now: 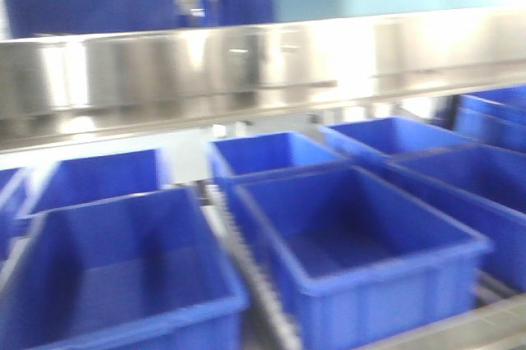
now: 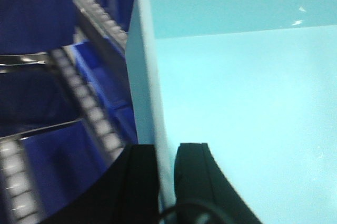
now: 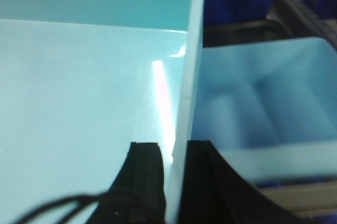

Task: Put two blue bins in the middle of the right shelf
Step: 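Hold the teal bin with both grippers and drive away from the shelf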

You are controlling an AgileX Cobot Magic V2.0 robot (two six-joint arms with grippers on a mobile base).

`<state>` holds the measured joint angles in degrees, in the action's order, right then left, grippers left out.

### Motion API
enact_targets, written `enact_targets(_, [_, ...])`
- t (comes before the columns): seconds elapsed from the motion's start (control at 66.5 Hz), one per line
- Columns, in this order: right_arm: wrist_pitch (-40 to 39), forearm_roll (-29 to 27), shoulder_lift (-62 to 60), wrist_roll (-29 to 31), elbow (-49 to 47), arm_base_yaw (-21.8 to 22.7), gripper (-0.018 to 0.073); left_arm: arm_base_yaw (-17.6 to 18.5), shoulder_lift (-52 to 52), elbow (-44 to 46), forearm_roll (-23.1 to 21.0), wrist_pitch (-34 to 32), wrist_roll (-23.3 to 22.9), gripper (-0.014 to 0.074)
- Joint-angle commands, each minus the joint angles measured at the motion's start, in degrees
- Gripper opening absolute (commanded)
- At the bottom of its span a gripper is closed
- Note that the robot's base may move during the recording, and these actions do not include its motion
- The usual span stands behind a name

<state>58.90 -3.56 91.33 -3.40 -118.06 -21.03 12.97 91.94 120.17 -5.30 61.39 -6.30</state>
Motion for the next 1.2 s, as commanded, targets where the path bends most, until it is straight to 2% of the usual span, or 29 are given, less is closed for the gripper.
enact_targets(0.0, [-2.80, -2.11, -0.67, 0.86, -0.62, -0.14, -0.0151, 0.38, -0.80, 0.76, -2.97, -2.57, 0.68, -0.0111])
enact_targets(1.188, [-2.80, -2.11, -0.67, 0.86, -0.62, -0.14, -0.0151, 0.38, -0.80, 0.76, -2.97, -2.57, 0.68, -0.0111])
